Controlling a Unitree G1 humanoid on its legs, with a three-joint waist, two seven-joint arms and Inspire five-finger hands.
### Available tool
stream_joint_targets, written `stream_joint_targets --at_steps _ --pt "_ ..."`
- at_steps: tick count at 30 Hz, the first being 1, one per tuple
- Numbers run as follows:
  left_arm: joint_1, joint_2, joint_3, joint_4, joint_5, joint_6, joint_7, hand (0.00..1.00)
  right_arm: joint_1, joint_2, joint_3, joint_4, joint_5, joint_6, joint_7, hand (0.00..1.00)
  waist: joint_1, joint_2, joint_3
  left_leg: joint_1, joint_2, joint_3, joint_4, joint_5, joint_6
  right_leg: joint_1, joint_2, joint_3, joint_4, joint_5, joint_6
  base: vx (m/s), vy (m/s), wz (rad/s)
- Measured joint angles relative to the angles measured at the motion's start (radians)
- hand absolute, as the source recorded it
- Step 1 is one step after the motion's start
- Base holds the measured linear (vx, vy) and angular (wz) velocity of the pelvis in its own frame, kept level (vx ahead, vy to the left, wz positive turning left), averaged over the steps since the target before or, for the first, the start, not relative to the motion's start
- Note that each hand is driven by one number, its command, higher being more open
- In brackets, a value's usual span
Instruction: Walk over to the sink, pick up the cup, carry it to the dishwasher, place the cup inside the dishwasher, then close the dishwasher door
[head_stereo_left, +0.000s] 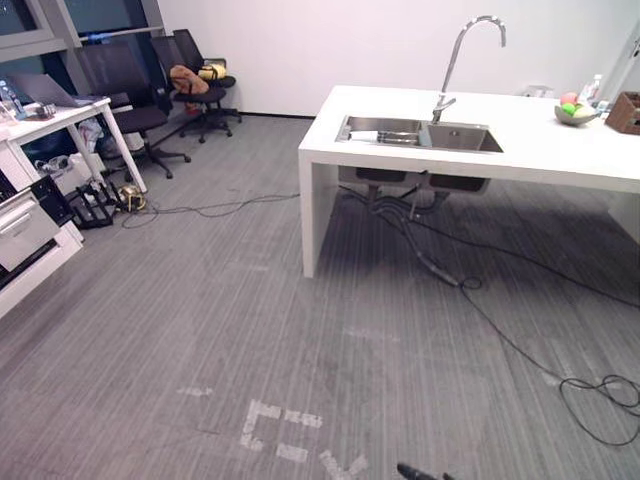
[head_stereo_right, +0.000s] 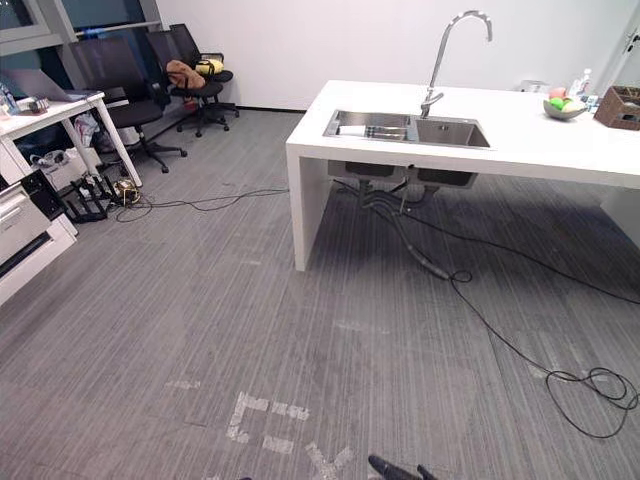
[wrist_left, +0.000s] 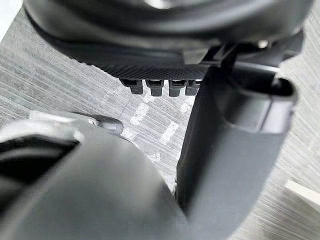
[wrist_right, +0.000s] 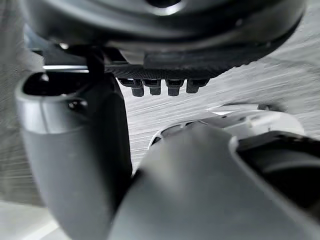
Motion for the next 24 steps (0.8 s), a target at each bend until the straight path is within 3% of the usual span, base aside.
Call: stream_joint_targets --at_steps 3,6,9,10,12,13,15,16,17,18,20,22,24 --pt "-0.004 0.0 0.004 0.006 0.004 0.012 0.01 1.0 0.0 0.004 -0.011 -0.004 0.032 -0.013 0.006 1.0 -0.007 0.003 0.003 -0.007 0.031 0.003 0.036 -0.045 -0.012 -0.084 0.037 -0.01 -0.127 0.021 0.006 0.22 0.009 -0.06" --pt "-0.021 -0.001 0.016 0.007 0.016 0.007 0.01 1.0 0.006 0.02 -0.052 -0.051 0.043 -0.014 0.034 1.0 -0.007 0.005 0.033 0.001 0.062 0.021 0.119 -0.144 -0.038 -0.171 0.071 -0.006 -0.303 0.142 0.007 0.31 -0.025 -0.17" --pt "-0.026 -0.006 0.055 0.005 0.041 0.0 0.015 1.0 0.021 0.046 -0.08 -0.101 0.002 -0.01 0.055 1.0 -0.006 -0.013 0.042 0.053 0.071 0.018 0.206 -0.26 -0.087 -0.199 0.077 0.0 -0.331 0.173 -0.011 0.45 -0.108 0.05" --pt "-0.023 -0.015 0.071 0.001 0.055 -0.005 0.017 1.0 0.029 0.05 -0.091 -0.12 -0.004 0.004 0.061 1.0 -0.009 -0.005 0.037 0.079 0.089 0.01 0.227 -0.303 -0.101 -0.197 0.084 -0.011 -0.298 0.179 -0.044 0.75 -0.229 0.44" --pt "-0.019 -0.034 0.111 -0.006 0.055 -0.018 0.018 1.0 0.036 0.058 -0.098 -0.129 -0.004 0.032 0.063 1.0 -0.007 0.0 0.017 0.095 0.126 0.002 0.285 -0.335 -0.143 -0.182 0.103 -0.028 -0.267 0.262 -0.094 0.69 -0.24 0.49" --pt "-0.02 -0.055 0.134 -0.013 0.054 -0.028 0.028 1.0 0.024 0.049 -0.11 -0.114 -0.004 0.05 0.063 1.0 -0.004 0.014 0.008 0.068 0.164 -0.002 0.388 -0.323 -0.165 -0.173 0.122 -0.045 -0.227 0.249 -0.135 0.59 -0.249 0.21" --pt "-0.019 -0.072 0.144 -0.018 0.053 -0.061 0.041 1.0 0.015 0.034 -0.106 -0.096 -0.007 0.061 0.063 1.0 -0.005 0.026 -0.013 -0.018 0.202 -0.021 0.586 -0.219 -0.183 -0.139 0.156 -0.053 -0.223 0.181 -0.137 0.81 -0.357 0.0" --pt "-0.022 -0.089 0.145 -0.038 0.056 -0.1 0.059 1.0 0.01 0.021 -0.094 -0.097 -0.006 0.062 0.062 1.0 -0.006 0.038 -0.008 -0.088 0.228 -0.022 0.761 -0.094 -0.198 -0.088 0.182 -0.047 -0.245 0.143 -0.142 0.73 -0.308 -0.16" --pt "-0.022 -0.1 0.139 -0.067 0.075 -0.15 0.08 1.0 0.002 0.004 -0.068 -0.092 -0.004 0.066 0.058 1.0 -0.002 0.053 0.002 -0.151 0.265 -0.015 0.914 -0.024 -0.209 -0.031 0.209 -0.04 -0.291 0.125 -0.157 0.82 -0.272 -0.32" --pt "-0.026 -0.12 0.111 -0.156 0.104 -0.21 0.114 1.0 -0.014 -0.018 -0.034 -0.07 0.001 0.068 0.044 1.0 0.01 0.063 0.023 -0.25 0.303 0.003 1.136 -0.089 -0.168 0.082 0.246 -0.022 -0.365 0.116 -0.164 0.65 -0.176 -0.35" --pt "-0.039 -0.123 0.032 -0.304 0.145 -0.26 0.158 1.0 -0.037 -0.02 0.003 -0.042 0.016 0.07 0.031 1.0 0.033 0.039 0.042 -0.352 0.272 0.005 1.207 -0.17 -0.147 0.203 0.245 0.018 -0.425 0.113 -0.158 0.65 -0.145 -0.46" --pt "-0.07 -0.12 -0.039 -0.451 0.17 -0.301 0.184 1.0 -0.072 -0.026 0.022 -0.042 0.017 0.069 0.03 1.0 0.049 0.034 0.047 -0.469 0.24 0.016 1.149 -0.216 -0.131 0.254 0.237 0.052 -0.465 0.11 -0.155 0.47 -0.035 -0.58" --pt "-0.152 -0.111 -0.101 -0.654 0.196 -0.374 0.229 1.0 -0.147 -0.03 0.057 -0.045 0.019 0.066 0.031 1.0 0.055 0.025 0.07 -0.591 0.191 0.085 0.858 -0.22 -0.134 0.315 0.195 0.11 -0.496 0.072 -0.111 0.53 0.089 -0.75"
